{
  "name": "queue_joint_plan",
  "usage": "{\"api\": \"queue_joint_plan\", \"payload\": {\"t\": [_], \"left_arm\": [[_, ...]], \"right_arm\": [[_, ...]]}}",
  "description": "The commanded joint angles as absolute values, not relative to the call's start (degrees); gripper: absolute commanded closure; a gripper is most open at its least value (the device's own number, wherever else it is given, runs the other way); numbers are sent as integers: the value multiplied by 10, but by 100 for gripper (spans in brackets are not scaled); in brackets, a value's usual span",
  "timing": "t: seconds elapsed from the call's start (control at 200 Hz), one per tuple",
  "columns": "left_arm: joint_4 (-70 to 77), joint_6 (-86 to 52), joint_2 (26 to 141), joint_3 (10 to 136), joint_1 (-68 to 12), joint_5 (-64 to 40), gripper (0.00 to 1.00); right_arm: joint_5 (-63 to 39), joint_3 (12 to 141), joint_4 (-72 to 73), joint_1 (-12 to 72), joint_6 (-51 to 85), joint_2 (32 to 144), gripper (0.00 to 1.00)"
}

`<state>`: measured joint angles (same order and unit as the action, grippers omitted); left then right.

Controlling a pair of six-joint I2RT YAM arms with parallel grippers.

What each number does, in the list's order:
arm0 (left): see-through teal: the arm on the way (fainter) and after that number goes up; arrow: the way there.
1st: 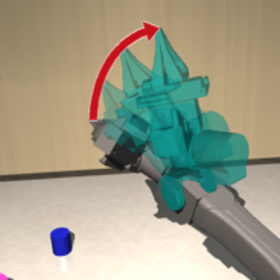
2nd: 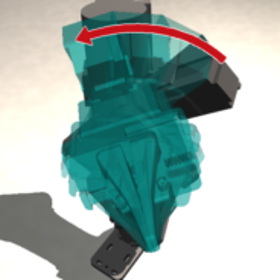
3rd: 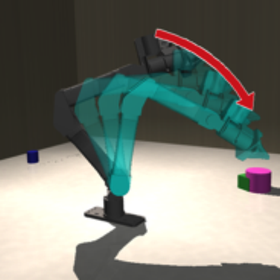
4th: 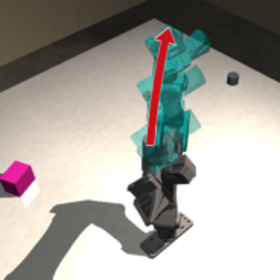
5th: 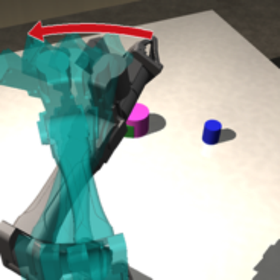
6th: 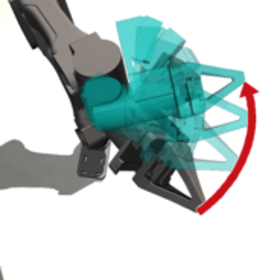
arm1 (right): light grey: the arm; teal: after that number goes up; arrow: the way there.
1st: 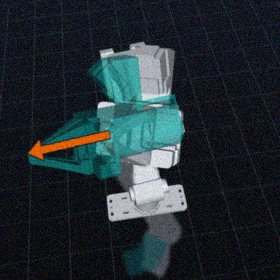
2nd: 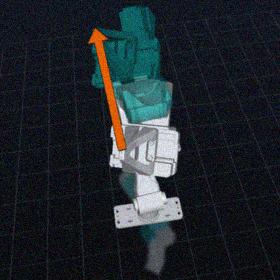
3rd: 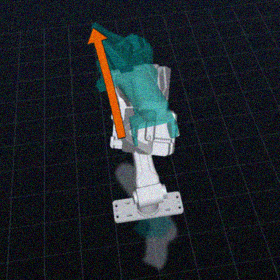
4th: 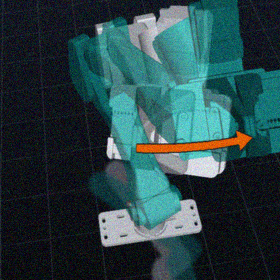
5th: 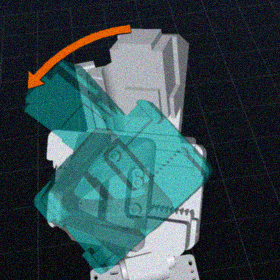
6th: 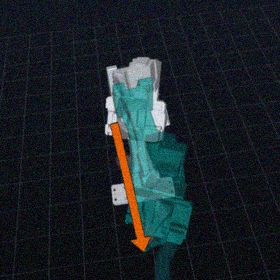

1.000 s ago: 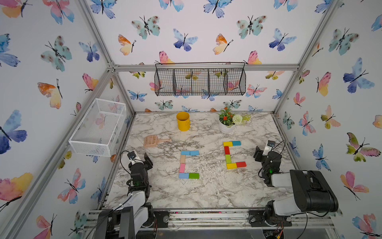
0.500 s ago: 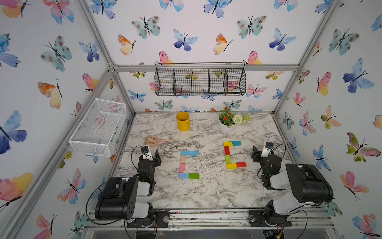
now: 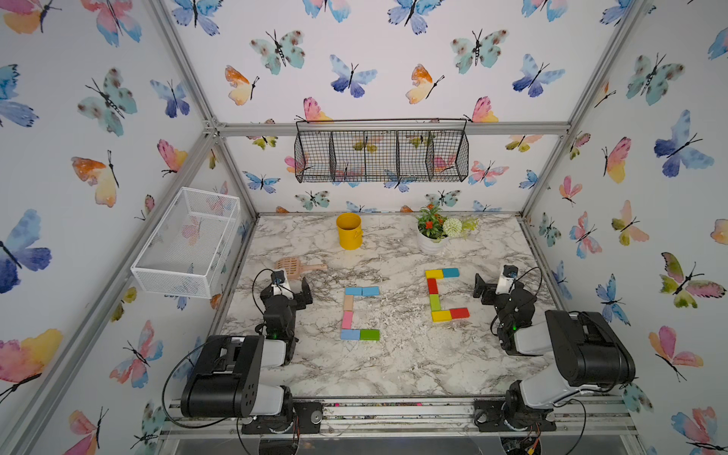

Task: Assemble the letter c with building blocks
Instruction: Reset both arms

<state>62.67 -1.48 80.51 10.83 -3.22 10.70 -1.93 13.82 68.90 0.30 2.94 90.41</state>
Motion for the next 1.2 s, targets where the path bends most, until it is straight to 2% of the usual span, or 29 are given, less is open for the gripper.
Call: {"api": "queue_joint_plan", "payload": {"t": [0.0,0.18,1.191], "left_arm": [[626,-15,803,111,-33,116,2],[619,-17,803,114,-32,117,2],[621,-17,803,115,-33,117,2]], "right_arm": [[-42,149,676,2,17,903,0],[-81,158,660,2,0,905,0],[-81,160,658,3,-1,906,0]]}}
